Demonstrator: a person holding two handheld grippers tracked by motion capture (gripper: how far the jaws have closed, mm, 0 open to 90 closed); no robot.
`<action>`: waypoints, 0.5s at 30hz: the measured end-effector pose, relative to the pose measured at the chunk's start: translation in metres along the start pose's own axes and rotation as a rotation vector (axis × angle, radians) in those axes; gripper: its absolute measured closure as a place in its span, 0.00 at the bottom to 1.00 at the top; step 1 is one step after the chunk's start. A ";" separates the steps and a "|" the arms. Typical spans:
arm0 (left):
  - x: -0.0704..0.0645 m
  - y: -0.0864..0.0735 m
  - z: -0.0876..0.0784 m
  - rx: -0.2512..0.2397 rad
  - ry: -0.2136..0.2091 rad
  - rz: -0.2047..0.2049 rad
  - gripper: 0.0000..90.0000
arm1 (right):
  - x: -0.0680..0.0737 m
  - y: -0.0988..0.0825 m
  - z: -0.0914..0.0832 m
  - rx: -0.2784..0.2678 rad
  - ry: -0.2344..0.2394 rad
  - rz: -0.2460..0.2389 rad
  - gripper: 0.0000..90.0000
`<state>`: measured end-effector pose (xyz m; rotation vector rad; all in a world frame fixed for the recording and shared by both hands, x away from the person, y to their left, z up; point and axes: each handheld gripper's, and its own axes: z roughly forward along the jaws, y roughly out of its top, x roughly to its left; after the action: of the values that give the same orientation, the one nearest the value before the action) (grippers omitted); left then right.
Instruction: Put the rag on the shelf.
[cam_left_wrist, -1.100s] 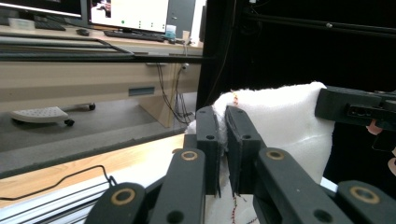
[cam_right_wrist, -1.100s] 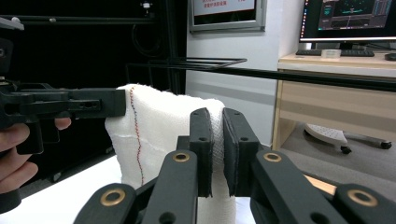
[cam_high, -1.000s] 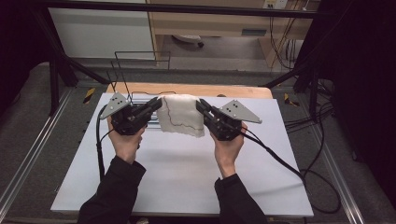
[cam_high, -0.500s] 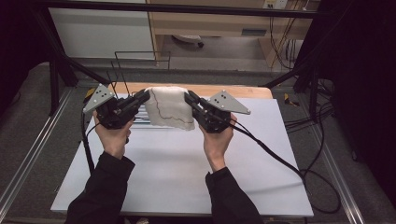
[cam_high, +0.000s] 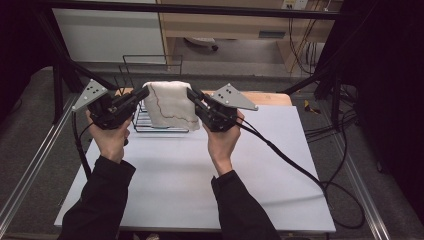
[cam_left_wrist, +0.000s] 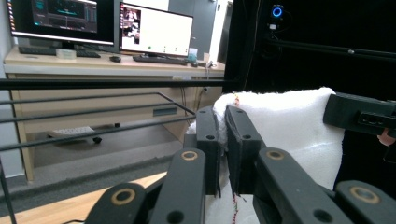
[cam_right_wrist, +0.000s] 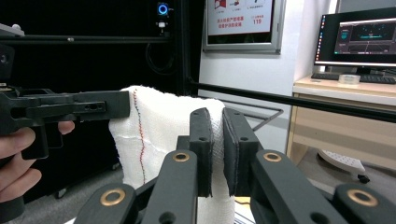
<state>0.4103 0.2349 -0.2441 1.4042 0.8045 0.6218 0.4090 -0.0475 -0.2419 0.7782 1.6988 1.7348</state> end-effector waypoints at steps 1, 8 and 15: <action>0.001 0.001 0.000 -0.002 0.002 -0.003 0.93 | 0.001 0.001 0.001 -0.002 0.000 0.002 0.92; 0.007 0.011 -0.001 -0.018 0.010 -0.002 0.93 | 0.001 0.010 0.012 -0.008 -0.005 -0.007 0.92; 0.014 0.020 -0.002 -0.027 0.029 0.007 0.93 | 0.003 0.019 0.024 -0.016 -0.001 -0.003 0.92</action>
<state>0.4187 0.2489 -0.2257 1.3765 0.8115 0.6575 0.4249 -0.0300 -0.2228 0.7686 1.6821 1.7434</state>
